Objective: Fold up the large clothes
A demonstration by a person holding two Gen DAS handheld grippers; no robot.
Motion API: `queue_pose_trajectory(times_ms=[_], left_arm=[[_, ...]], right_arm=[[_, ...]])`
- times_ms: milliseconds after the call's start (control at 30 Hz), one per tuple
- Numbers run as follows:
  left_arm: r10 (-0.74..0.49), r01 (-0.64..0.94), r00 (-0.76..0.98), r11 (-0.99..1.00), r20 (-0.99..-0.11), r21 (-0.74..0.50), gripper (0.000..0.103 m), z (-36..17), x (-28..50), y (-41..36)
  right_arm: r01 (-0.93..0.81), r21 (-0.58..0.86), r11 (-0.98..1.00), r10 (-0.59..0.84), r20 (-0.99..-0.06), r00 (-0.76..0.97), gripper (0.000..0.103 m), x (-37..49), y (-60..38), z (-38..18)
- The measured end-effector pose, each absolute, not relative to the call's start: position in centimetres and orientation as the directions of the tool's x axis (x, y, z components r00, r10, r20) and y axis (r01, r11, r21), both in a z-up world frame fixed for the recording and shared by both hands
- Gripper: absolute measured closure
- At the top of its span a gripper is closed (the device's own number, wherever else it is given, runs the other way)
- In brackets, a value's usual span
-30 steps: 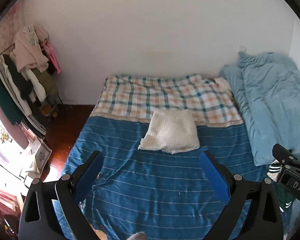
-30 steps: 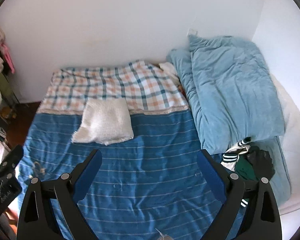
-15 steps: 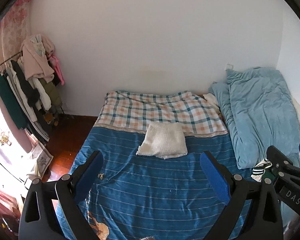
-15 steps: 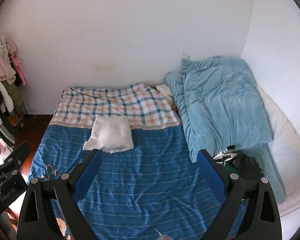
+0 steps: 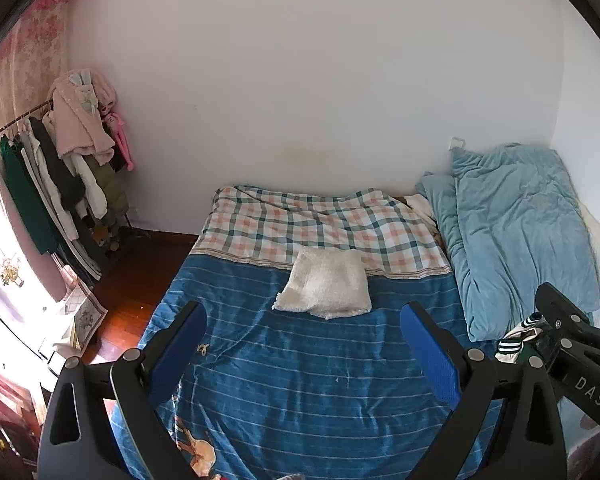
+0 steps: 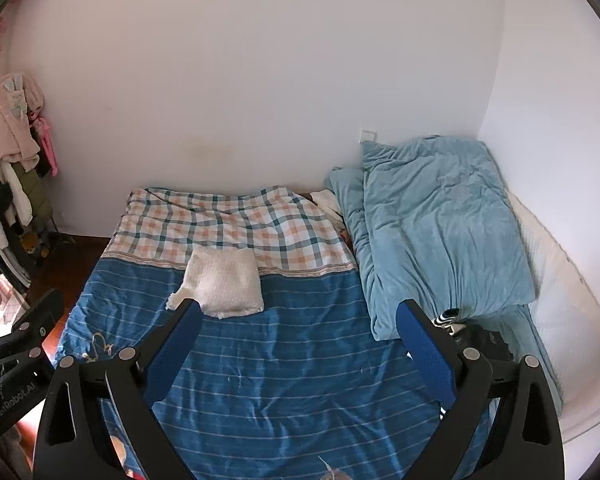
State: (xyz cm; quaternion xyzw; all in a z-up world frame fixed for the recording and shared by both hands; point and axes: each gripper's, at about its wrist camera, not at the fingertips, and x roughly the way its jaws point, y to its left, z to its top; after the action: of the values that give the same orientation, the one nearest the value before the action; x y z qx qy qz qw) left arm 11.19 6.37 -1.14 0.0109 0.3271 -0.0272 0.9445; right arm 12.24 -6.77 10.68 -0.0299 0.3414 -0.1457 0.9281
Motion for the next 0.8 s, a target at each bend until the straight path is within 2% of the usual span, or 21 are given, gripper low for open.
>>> queue_pose_trajectory(times_ms=[800], left_arm=[[-0.028,0.04,0.801,0.999,-0.598,0.007,0.003,-0.3,10.53,6.91]], right_arm=[[0.224,-0.13,0.966,-0.255,-0.633,0.731,0.003,12.51,-6.29,10.25]])
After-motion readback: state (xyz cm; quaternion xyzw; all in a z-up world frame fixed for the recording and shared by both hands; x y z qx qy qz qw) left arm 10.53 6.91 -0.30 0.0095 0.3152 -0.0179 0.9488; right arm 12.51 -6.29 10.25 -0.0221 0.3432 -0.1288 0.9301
